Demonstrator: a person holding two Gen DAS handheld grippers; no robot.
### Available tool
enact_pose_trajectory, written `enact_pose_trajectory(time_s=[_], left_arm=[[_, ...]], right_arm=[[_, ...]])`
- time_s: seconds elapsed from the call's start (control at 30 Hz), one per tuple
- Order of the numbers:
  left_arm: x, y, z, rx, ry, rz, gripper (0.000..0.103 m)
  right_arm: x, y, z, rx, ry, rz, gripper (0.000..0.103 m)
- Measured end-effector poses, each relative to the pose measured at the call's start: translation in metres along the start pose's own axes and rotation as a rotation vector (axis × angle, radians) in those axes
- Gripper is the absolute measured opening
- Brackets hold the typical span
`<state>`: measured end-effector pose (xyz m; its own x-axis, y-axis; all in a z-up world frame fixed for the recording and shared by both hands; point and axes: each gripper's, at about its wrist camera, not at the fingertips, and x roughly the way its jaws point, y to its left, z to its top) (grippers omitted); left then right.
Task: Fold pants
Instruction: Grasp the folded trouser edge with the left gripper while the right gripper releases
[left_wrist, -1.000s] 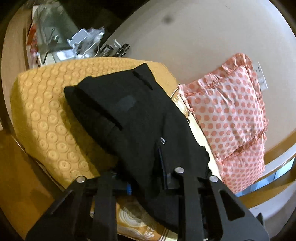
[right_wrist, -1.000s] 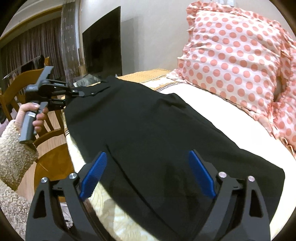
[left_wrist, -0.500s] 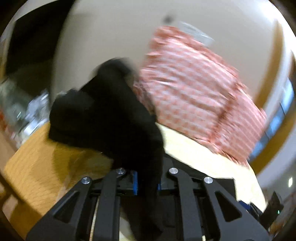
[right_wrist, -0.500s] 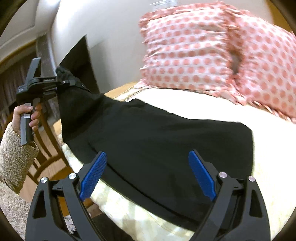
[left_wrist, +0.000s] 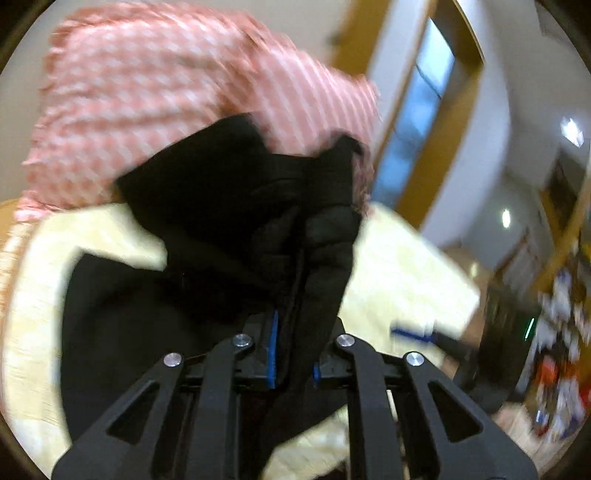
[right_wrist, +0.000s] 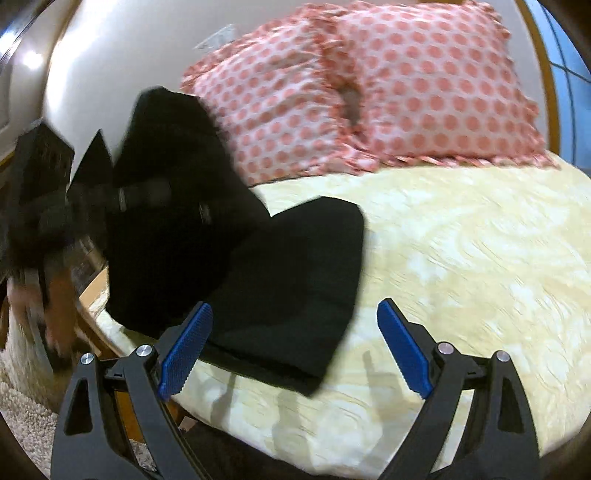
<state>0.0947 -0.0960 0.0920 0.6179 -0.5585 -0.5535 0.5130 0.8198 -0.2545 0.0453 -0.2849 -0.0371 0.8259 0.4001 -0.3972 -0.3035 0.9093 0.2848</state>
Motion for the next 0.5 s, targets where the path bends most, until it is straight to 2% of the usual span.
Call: enact_pose_trajectory(time_s=[0.07,0.17,0.37,0.5], left_arm=[[0.023,-0.015,-0.021,0.054,0.069,-0.001,0.012],[0.035,-0.022,-0.032,0.075,0.115,-0.007,0.012],[0.015,-0.015,-0.036,0.066,0.088,0.003,0.012],[0.024,-0.013,-0.038,0.046,0.109,0.01,0.013]], right_arm=[[0.001,-0.01,-0.003,0.029,0.007,-0.014,0.093],[0.001,-0.025,-0.007,0.077,0.012,-0.024,0.093],[-0.009,-0.035,-0.006,0.096,-0.03,-0.062,0.093],[-0.016,-0.036,0.003,0.101,-0.068,-0.075,0.093]])
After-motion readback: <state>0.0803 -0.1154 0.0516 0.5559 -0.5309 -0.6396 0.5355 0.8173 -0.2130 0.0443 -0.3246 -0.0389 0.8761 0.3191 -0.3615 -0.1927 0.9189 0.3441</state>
